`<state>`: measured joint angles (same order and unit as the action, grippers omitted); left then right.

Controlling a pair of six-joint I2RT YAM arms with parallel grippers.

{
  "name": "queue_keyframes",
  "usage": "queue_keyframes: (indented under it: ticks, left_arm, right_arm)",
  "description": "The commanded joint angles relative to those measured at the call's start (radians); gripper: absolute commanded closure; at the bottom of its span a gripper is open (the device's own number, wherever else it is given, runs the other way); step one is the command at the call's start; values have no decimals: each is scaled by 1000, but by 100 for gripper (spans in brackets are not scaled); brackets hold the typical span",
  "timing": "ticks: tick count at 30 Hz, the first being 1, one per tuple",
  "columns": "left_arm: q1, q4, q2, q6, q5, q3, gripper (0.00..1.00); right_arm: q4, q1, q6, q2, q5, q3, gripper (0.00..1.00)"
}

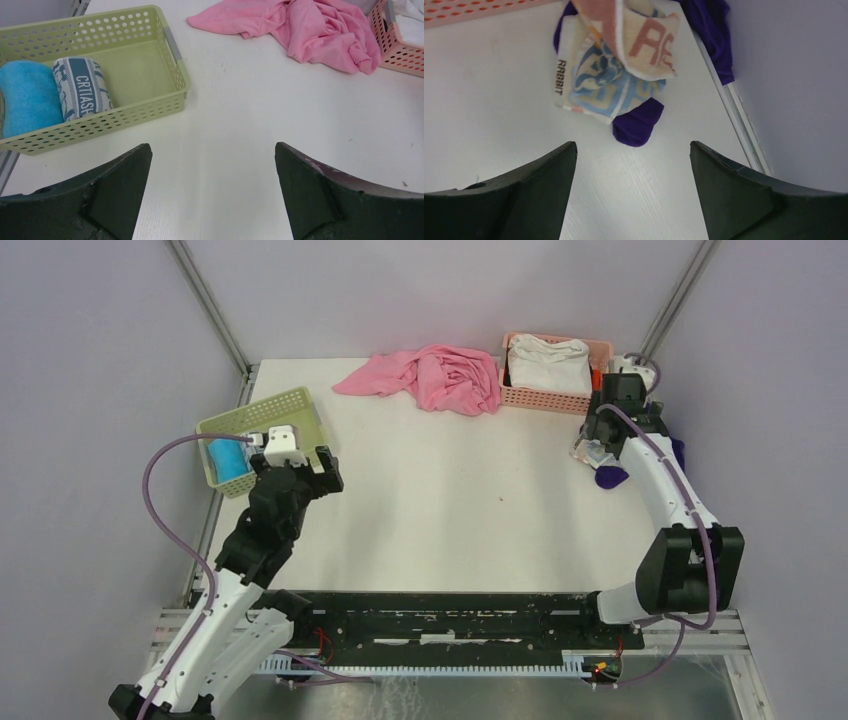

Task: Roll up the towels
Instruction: Pick up the towel at the corner of the board, then place the towel at the corner of the board.

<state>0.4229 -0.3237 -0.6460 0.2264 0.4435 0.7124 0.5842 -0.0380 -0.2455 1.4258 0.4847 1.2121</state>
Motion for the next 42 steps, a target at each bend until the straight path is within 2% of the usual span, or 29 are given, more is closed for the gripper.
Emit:
queue_keyframes:
  ticks: [1, 4, 8, 14, 16, 19, 23, 25, 32, 36, 40, 42]
  left_arm:
    - [7, 66, -13, -56, 25, -8, 1]
    - [6, 69, -32, -56, 17, -10, 1]
    - [5, 72, -51, -57, 11, -10, 1]
    - [-9, 81, -66, -61, 4, -15, 1]
    - [-14, 82, -72, -62, -1, -16, 1]
    - [-24, 87, -88, -63, -6, -18, 1]
    - [-31, 89, -97, -64, -12, -18, 1]
    - [-31, 90, -99, -65, -21, -19, 1]
    - [-31, 94, -100, -59, -49, -19, 1]
    - [-31, 94, -97, -58, -67, -19, 1]
    - [-32, 92, -104, -51, -104, -16, 1]
    - [-31, 89, -111, -50, -121, -15, 1]
  right_arm:
    - [-127, 129, -39, 59, 11, 51, 11]
    - [-192, 204, -15, 127, -146, 76, 13]
    - [-288, 242, 52, 240, -307, 113, 20]
    - [-379, 263, 92, 419, -429, 219, 27]
    - [-387, 263, 91, 476, -441, 265, 33]
    - [-350, 263, 97, 536, -423, 339, 59]
    - [-301, 254, 134, 444, -417, 334, 89]
    - [-253, 235, 165, 377, -392, 339, 98]
    - [-100, 66, 197, 172, -364, 381, 99]
    - [-51, -128, 169, 148, -318, 372, 99]
    - [-76, -337, 72, 172, -323, 313, 99]
    - [-91, -451, 37, 207, -347, 295, 94]
